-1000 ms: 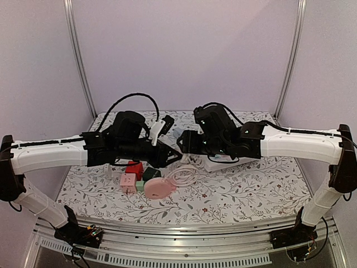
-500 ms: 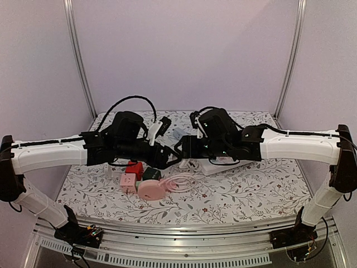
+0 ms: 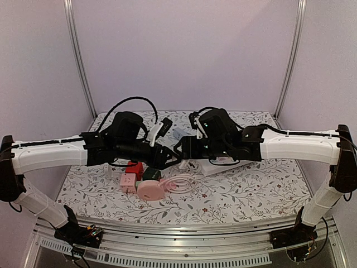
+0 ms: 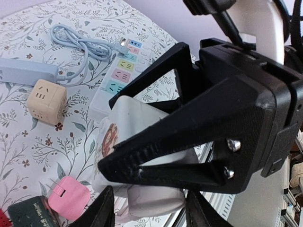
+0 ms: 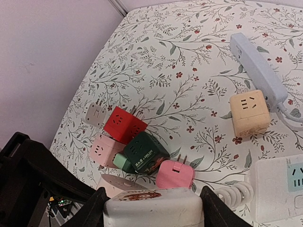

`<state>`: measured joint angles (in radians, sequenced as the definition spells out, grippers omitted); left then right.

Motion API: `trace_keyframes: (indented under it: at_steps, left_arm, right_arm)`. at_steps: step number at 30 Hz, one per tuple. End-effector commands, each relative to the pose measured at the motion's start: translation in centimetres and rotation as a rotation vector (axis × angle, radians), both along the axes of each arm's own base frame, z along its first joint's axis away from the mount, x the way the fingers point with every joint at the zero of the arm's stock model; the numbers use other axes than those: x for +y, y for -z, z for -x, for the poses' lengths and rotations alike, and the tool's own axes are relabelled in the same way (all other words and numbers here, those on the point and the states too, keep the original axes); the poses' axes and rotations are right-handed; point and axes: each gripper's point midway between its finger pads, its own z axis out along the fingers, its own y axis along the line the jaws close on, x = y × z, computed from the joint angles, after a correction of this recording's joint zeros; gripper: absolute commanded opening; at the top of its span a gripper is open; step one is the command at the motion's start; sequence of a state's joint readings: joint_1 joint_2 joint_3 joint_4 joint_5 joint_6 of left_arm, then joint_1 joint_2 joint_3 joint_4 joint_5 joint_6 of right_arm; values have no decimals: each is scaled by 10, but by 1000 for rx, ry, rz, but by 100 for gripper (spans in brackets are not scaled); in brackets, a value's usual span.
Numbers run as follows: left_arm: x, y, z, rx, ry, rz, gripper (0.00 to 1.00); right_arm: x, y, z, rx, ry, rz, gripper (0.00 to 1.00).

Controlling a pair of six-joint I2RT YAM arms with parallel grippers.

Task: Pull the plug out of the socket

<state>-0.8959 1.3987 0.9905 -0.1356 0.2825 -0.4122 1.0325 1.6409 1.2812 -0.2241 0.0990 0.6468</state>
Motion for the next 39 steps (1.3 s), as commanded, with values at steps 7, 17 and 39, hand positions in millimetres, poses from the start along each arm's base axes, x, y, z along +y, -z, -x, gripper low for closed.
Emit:
trace_keyframes:
  at_steps: [7,17,39]
  left_arm:
    - [0,14,0,-48,2,-88,51]
    - [-2,22,-8,-109,-39,-196,56]
    - [-10,15,-15,-133,-52,-177,31]
  right_arm:
    - [7,-40,-8,-10,-12,-161,31]
    - [9,-35,-12,22,2,-168,31]
    - [23,-31,3,42,-125,-170,30]
